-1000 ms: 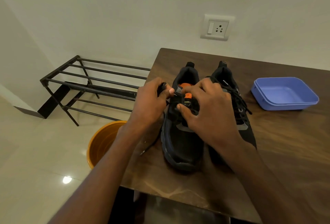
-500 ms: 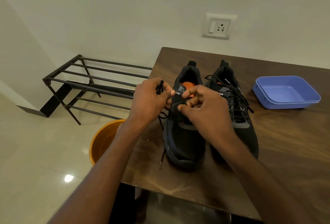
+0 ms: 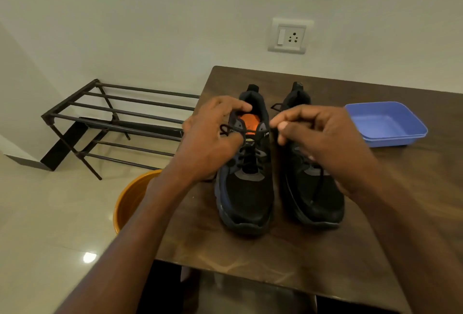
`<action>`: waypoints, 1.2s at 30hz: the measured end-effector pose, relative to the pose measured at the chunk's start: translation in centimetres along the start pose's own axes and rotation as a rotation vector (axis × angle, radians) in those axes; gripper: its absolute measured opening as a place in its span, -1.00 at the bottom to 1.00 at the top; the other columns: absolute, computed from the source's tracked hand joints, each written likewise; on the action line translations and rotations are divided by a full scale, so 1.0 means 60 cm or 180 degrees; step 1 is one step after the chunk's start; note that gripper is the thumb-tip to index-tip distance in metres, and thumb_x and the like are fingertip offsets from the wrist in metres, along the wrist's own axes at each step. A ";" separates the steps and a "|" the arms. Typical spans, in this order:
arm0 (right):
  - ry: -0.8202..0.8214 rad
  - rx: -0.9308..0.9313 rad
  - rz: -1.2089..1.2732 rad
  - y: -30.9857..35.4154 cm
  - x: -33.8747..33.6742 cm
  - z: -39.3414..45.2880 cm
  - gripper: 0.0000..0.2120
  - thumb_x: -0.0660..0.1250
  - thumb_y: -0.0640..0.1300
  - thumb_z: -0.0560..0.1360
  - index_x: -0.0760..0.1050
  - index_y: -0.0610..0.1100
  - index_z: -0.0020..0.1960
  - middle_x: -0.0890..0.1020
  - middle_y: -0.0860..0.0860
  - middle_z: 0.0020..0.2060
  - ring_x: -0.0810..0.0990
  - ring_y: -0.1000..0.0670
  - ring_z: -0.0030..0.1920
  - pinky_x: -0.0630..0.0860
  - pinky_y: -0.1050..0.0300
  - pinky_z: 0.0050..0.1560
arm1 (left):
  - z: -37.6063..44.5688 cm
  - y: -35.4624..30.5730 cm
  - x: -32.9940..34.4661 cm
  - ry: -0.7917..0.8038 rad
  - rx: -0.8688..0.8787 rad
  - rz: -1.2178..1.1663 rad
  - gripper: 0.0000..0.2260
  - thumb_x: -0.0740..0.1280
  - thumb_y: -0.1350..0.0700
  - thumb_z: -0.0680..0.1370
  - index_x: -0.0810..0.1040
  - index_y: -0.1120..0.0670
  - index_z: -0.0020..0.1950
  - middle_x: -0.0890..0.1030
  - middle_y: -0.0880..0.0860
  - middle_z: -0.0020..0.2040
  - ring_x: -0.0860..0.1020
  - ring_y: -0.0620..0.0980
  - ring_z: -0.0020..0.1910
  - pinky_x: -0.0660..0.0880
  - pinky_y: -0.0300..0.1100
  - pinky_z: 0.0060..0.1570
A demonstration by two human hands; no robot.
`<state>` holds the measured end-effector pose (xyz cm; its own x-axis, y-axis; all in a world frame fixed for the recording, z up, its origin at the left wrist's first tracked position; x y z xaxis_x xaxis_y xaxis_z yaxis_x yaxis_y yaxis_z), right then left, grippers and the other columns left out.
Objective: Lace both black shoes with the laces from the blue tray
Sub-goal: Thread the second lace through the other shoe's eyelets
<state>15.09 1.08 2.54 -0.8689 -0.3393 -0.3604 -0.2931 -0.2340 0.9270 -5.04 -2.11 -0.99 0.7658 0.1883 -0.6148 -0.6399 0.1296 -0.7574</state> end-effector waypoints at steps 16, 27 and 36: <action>-0.0233 -0.0267 -0.0362 -0.018 0.012 0.019 -0.89 0.45 -0.12 0.56 0.68 0.09 -0.04 0.72 0.21 -0.17 0.68 0.23 -0.07 0.57 0.35 -0.03 | -0.003 -0.022 -0.002 -0.0303 0.0440 -0.0547 -0.71 0.22 -0.08 0.71 0.63 0.04 0.24 0.69 -0.05 0.02 0.66 -0.07 0.07 0.59 -0.21 0.08; -0.0685 0.0039 -0.0149 -0.045 -0.003 0.025 -0.82 0.42 -0.15 0.59 0.65 0.15 -0.03 0.70 0.22 -0.08 0.63 0.34 -0.01 0.53 0.47 -0.01 | -0.001 0.005 0.001 -0.0311 0.0207 0.0256 -0.69 0.30 -0.28 0.57 0.64 -0.14 0.16 0.67 -0.24 -0.05 0.62 -0.22 0.07 0.52 0.16 0.24; -0.1059 0.0071 0.0417 -0.047 0.017 0.024 -0.88 0.48 -0.17 0.54 0.67 0.06 -0.07 0.72 0.13 -0.23 0.65 0.22 -0.22 0.51 0.36 -0.28 | 0.001 0.004 0.007 -0.0377 0.0146 -0.0153 -0.88 0.41 0.05 0.63 0.70 0.05 -0.02 0.68 -0.05 -0.27 0.66 -0.13 -0.24 0.60 -0.26 -0.17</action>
<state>14.47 2.73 -0.30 -0.9809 -0.0489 -0.1882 -0.1761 -0.1869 0.9665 -4.88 -1.95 -1.40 0.7846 0.2940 -0.5459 -0.6071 0.1853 -0.7728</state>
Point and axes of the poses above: each hand's wrist, its own z-axis towards the middle knuckle, its own x-axis out of the palm, y = z × x, the point moved 5 cm from there along z, towards the middle knuckle
